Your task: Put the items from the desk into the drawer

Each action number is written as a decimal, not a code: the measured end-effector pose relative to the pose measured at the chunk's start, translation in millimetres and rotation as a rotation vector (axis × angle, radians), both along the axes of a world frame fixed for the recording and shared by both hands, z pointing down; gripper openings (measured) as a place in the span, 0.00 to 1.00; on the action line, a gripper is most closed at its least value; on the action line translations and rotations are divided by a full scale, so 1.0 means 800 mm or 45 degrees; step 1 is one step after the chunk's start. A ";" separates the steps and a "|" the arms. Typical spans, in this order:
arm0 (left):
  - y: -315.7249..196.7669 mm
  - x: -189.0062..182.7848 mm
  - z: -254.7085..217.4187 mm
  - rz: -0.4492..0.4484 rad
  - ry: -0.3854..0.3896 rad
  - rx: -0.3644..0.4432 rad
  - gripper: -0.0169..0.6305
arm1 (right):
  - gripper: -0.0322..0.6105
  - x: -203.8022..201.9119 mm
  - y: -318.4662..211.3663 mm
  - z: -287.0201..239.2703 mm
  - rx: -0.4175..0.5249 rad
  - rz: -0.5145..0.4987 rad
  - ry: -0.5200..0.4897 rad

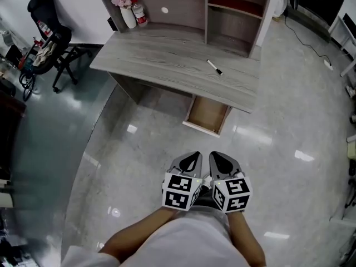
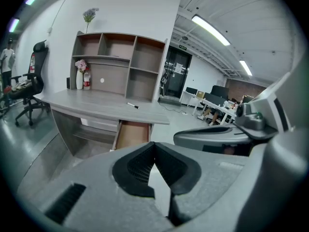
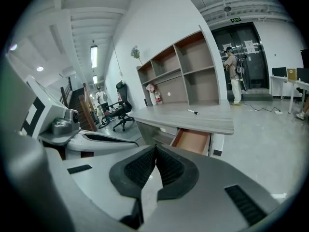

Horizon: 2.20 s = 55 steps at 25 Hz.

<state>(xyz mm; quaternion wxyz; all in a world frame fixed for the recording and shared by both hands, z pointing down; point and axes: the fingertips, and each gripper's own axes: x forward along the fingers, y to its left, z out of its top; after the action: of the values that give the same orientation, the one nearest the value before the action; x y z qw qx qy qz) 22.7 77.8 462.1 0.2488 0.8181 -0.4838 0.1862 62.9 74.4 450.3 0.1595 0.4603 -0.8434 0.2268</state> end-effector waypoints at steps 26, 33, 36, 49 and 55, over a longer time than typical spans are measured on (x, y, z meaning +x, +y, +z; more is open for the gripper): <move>-0.114 0.053 -0.020 -0.086 -0.046 0.029 0.03 | 0.05 0.053 -0.114 -0.010 0.007 -0.086 -0.054; -0.158 0.043 -0.008 -0.080 -0.012 0.013 0.03 | 0.05 0.042 -0.155 -0.003 0.000 -0.084 -0.018; -0.186 0.040 -0.007 -0.059 0.003 0.018 0.03 | 0.05 0.038 -0.181 -0.001 -0.001 -0.069 0.000; -0.307 0.021 -0.004 0.035 0.029 0.002 0.03 | 0.05 0.014 -0.301 0.004 0.004 -0.013 0.064; -0.348 0.017 0.000 0.075 0.035 -0.004 0.03 | 0.05 0.021 -0.350 0.019 0.024 0.016 0.168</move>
<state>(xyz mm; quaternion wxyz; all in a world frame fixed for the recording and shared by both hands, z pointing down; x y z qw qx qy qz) 36.2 -200.9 462.3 0.2511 0.8342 -0.4557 0.1828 79.4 -205.3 465.3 0.2091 0.4809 -0.8303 0.1888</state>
